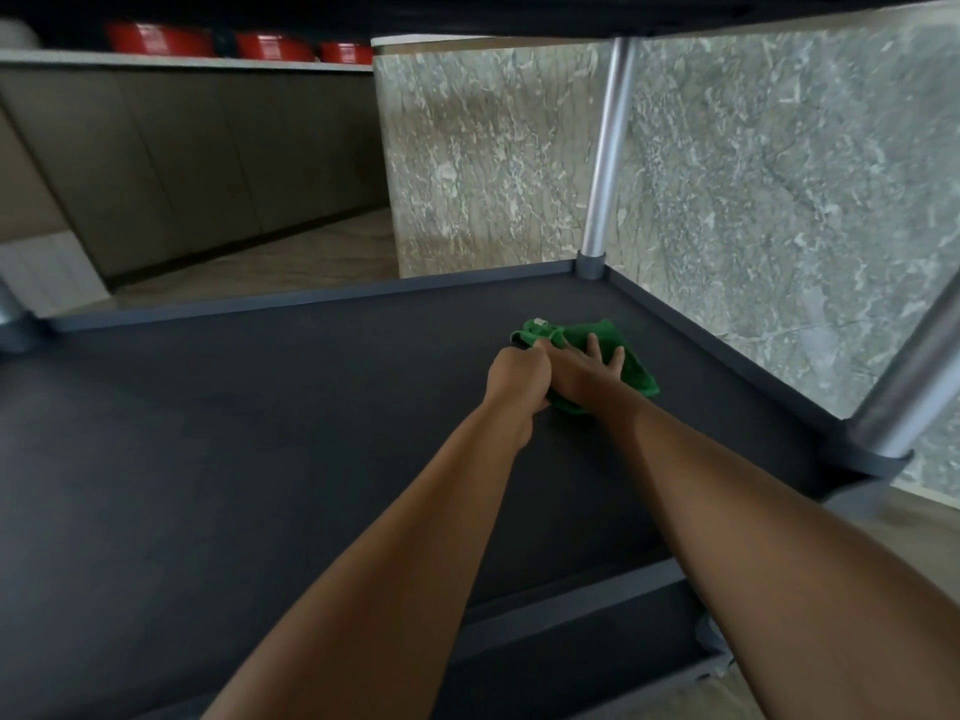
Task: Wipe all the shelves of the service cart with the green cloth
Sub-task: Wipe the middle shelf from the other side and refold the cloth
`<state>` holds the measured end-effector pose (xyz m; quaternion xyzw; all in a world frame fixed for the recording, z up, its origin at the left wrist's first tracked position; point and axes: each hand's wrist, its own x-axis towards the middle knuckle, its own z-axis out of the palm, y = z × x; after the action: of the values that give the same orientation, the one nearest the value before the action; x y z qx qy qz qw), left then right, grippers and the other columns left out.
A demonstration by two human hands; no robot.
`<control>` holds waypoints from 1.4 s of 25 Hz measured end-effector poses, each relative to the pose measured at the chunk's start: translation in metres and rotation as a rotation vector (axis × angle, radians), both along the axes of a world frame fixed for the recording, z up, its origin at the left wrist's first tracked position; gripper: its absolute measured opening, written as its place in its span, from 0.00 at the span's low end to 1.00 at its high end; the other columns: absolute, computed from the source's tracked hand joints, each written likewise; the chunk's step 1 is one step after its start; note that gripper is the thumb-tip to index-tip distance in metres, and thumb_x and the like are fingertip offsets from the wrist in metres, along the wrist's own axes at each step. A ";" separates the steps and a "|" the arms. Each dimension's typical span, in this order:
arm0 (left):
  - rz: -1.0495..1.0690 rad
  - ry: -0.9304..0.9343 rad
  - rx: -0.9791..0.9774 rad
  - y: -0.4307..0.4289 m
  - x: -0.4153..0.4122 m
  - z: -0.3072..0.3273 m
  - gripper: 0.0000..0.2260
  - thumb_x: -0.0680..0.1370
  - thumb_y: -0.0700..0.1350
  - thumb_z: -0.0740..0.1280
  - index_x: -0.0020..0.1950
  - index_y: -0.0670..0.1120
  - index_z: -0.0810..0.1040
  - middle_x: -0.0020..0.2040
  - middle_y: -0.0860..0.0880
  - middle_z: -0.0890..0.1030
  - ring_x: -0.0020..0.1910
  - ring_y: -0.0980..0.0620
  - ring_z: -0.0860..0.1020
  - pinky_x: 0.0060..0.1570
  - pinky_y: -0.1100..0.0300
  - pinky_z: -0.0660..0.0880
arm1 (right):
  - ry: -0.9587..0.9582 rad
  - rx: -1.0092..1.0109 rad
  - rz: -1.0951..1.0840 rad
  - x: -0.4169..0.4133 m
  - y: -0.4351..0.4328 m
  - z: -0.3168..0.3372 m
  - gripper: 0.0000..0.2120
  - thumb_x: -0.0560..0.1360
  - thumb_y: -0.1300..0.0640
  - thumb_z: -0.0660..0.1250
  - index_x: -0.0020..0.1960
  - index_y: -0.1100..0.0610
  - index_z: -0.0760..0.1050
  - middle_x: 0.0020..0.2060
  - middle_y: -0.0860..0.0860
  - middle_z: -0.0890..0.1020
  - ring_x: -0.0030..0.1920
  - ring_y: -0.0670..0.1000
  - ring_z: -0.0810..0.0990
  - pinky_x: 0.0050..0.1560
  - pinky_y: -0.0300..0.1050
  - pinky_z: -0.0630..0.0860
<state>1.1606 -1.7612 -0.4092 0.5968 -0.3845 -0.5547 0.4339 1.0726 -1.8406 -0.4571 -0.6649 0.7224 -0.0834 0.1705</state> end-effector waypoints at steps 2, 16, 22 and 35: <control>0.005 -0.003 0.007 0.006 0.012 0.003 0.14 0.82 0.43 0.56 0.65 0.39 0.72 0.58 0.40 0.78 0.56 0.45 0.78 0.57 0.50 0.77 | -0.011 0.007 0.006 0.013 0.005 0.000 0.29 0.77 0.40 0.46 0.76 0.46 0.53 0.77 0.47 0.53 0.76 0.56 0.39 0.67 0.66 0.29; 0.067 -0.061 0.017 0.040 0.107 0.008 0.14 0.81 0.39 0.54 0.63 0.37 0.73 0.56 0.38 0.78 0.55 0.43 0.78 0.57 0.48 0.78 | -0.041 0.042 0.101 0.113 0.043 0.004 0.27 0.79 0.40 0.45 0.76 0.45 0.52 0.77 0.45 0.51 0.76 0.55 0.39 0.70 0.63 0.32; 0.112 -0.034 0.001 0.053 0.165 0.004 0.16 0.79 0.39 0.55 0.65 0.40 0.72 0.58 0.38 0.78 0.54 0.43 0.78 0.55 0.49 0.79 | -0.036 0.050 0.122 0.170 0.056 0.002 0.29 0.79 0.39 0.46 0.77 0.48 0.51 0.77 0.46 0.51 0.76 0.54 0.40 0.71 0.63 0.34; 0.137 -0.019 -0.025 0.089 0.233 -0.001 0.15 0.79 0.40 0.56 0.63 0.39 0.73 0.57 0.39 0.78 0.52 0.45 0.79 0.53 0.51 0.80 | -0.048 0.033 0.221 0.241 0.085 0.003 0.26 0.80 0.41 0.44 0.76 0.47 0.55 0.77 0.45 0.53 0.76 0.53 0.40 0.72 0.61 0.34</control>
<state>1.3935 -1.6719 -0.4098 0.6215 -0.3537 -0.5132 0.4747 1.3136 -1.7551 -0.4539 -0.7356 0.6415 -0.0681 0.2069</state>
